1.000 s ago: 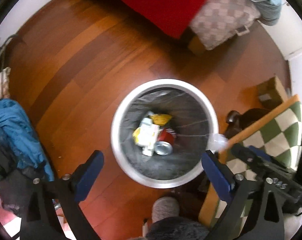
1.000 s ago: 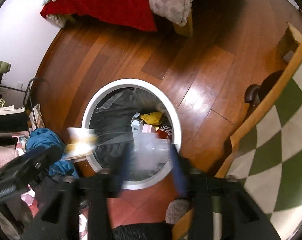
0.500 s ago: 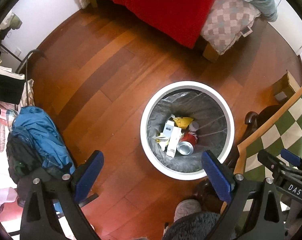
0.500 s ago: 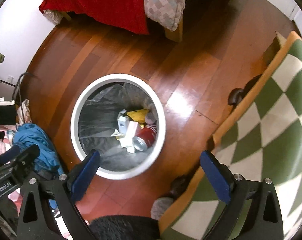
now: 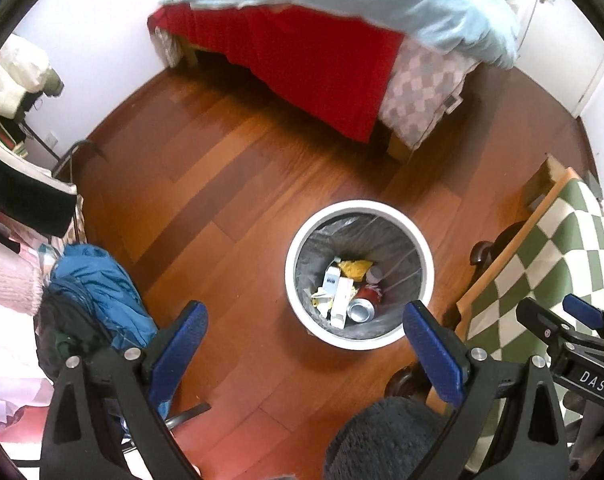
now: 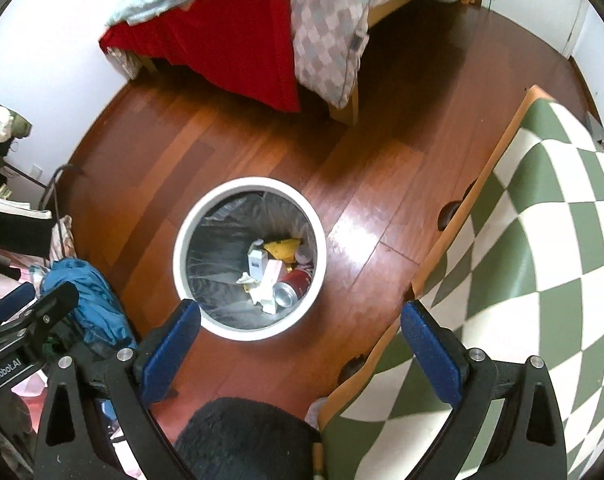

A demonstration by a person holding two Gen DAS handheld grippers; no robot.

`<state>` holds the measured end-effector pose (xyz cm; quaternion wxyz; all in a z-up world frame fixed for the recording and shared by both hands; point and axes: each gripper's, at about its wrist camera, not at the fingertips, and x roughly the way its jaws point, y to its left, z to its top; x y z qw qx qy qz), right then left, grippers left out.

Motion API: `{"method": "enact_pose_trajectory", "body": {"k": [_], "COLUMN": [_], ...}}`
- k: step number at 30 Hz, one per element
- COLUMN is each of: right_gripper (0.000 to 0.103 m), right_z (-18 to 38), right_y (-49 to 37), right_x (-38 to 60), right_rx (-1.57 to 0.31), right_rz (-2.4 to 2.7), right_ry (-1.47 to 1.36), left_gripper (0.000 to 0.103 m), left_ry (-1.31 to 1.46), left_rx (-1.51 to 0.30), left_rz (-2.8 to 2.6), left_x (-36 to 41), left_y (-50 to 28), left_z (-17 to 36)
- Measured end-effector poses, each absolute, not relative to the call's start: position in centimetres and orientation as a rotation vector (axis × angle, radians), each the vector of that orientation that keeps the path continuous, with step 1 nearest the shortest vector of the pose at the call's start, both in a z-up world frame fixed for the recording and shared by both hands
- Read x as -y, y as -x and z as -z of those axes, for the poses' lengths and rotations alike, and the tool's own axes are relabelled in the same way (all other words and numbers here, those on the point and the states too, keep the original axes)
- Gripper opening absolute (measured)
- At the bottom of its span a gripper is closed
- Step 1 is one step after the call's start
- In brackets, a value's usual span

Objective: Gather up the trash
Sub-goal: 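Open both tools over the bin to drop the wrapper and cup, then swing both tools back to the table and grasp the milk carton and green box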

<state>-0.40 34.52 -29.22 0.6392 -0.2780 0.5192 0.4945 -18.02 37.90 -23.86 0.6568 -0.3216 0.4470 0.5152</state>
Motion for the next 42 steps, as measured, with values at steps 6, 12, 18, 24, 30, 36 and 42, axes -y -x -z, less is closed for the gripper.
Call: {"method": "enact_pose_trajectory", "body": {"k": [6, 12, 18, 24, 30, 36, 42], "right_gripper": [0.101, 0.101, 0.102, 0.103, 0.103, 0.103, 0.103], "right_z": [24.4, 20.3, 17.4, 16.7, 19.3, 23.1, 26.9], "right_y": [0.7, -0.6, -5.2, -14.1, -27.7, -38.6, -44.8], "right_x": [-31.0, -26.0, -19.8, -12.6, -6.0, -4.4, -6.7], "right_rx": [-1.122, -1.123, -1.145, -1.156, -1.187, -1.261, -1.321], "right_rz": [-1.176, -1.215, -1.183, -0.981, -0.658, -0.487, -0.447], "right_ry": [0.556, 0.4, 0.231, 0.154, 0.165, 0.25, 0.357], "left_gripper": [0.1, 0.1, 0.1, 0.1, 0.1, 0.1, 0.1], "left_ry": [0.685, 0.609, 0.556, 0.521, 0.525, 0.508, 0.531], "left_rx": [-0.939, -0.882, -0.871, -0.947, -1.096, -1.246, -1.306], "left_rz": [-1.165, -1.138, -1.052, -0.913, -0.771, -0.693, -0.662], "left_x": [-34.9, -31.7, -29.4, -26.8, -25.1, -24.5, -24.7], "left_y": [17.8, 15.0, 8.3, -3.4, -14.9, -23.4, -27.2], "left_z": [20.0, 15.9, 15.0, 18.3, 23.6, 28.0, 29.9]}}
